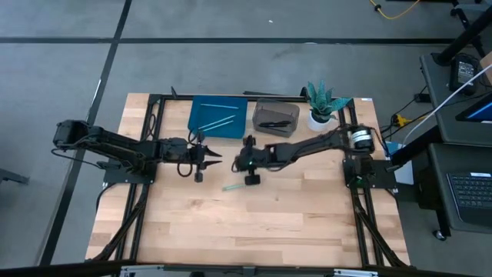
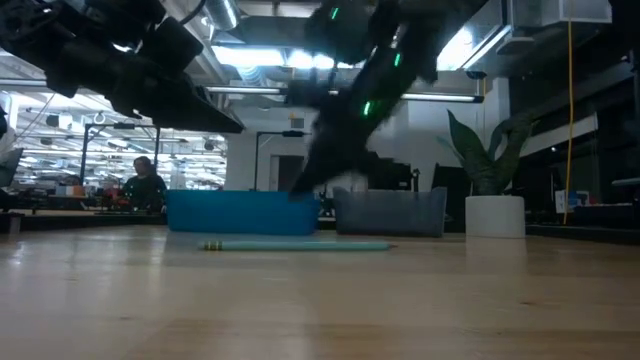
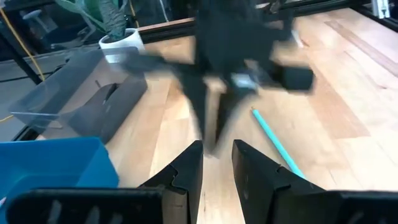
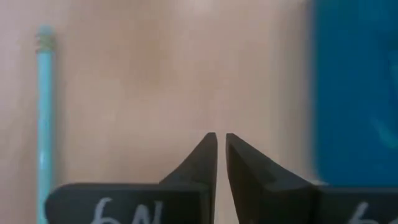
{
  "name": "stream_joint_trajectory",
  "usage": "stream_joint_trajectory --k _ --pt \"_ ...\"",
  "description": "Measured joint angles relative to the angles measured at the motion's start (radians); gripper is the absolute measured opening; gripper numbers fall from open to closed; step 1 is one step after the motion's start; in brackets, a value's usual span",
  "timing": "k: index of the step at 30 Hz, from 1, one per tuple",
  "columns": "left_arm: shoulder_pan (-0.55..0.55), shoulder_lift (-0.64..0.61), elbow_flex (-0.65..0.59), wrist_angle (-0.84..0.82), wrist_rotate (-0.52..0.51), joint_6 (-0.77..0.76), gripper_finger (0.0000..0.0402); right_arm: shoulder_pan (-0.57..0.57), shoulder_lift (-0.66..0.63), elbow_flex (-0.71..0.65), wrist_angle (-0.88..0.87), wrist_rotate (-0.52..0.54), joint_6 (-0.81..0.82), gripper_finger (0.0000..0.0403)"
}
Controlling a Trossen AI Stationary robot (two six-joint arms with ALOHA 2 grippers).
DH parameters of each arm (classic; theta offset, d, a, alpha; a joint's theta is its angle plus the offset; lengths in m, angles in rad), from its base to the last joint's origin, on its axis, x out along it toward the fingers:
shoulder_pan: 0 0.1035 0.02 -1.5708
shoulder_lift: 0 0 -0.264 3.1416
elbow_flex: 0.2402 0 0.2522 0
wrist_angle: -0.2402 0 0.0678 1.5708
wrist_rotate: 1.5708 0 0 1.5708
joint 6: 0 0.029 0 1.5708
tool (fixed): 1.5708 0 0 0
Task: Sort pens & pencils
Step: Put the light green pencil into the blue bin
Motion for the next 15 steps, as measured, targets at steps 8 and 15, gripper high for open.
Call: stream_joint_trajectory --k 8,15 --pt "-0.053 0.000 0.000 0.007 0.000 -0.018 0.0082 -0.011 -0.323 -0.071 -0.038 0.038 0.009 0.0037" --pt "-0.106 0.000 0.009 0.001 0.003 -0.104 0.0082 -0.006 -0.621 -0.408 0.239 0.039 0.052 0.0037"
